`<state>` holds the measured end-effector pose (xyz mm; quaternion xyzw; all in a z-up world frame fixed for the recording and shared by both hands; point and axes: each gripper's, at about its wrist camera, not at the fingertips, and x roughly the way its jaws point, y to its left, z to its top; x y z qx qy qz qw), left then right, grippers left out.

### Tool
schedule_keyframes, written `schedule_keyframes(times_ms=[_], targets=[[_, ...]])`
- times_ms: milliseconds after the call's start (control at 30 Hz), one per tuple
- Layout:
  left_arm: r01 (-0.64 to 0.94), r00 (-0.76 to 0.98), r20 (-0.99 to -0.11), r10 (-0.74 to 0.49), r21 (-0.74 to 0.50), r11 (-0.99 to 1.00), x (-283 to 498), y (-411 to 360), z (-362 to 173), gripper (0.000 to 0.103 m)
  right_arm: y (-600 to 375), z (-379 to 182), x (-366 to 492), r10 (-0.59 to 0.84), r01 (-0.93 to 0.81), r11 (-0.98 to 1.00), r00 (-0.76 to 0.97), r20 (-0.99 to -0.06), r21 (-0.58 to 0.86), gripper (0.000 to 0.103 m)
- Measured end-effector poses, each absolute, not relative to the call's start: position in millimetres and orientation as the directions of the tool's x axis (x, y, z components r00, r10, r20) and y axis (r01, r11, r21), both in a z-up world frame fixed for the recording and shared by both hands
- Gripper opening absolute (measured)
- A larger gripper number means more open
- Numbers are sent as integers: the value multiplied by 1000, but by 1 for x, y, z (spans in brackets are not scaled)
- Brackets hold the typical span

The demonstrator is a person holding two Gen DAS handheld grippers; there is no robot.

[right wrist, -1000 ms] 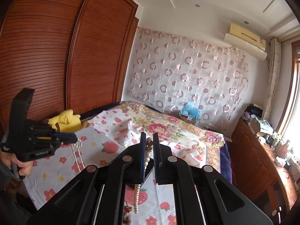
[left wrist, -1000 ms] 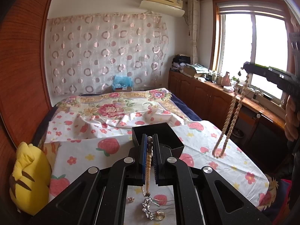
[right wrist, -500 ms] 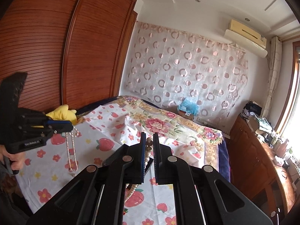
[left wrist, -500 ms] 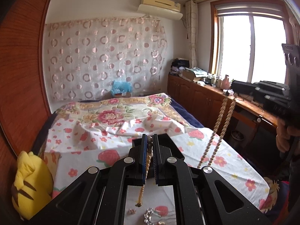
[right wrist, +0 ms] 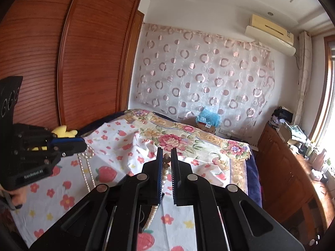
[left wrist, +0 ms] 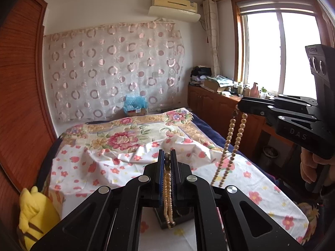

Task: Organize jewelry
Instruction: 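Carry the pearl necklace over the black box and open both grippers to drop it, then close the left gripper on the silver hair comb while right reaches the wooden bead bracelet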

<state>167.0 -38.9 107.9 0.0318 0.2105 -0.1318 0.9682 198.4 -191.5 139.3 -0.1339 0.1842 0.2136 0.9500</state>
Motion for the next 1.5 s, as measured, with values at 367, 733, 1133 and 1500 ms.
schedule_keyframes(times_ms=[367, 733, 1133, 1500], targets=[[281, 839, -475, -268, -44, 959, 213, -37, 70, 5, -184, 121, 250, 432, -516, 851, 792, -431, -95, 8], [298, 779, -552, -298, -92, 950, 228, -33, 19, 5, -167, 100, 277, 472, -551, 832, 769, -430, -72, 8], [278, 775, -569, -274, -83, 957, 217, -19, 4, 21, -166, 90, 288, 447, -540, 840, 746, -493, -55, 9], [251, 783, -583, -219, -26, 968, 162, -10, -3, 32, -168, 47, 269, 377, -507, 861, 687, -621, -39, 28]])
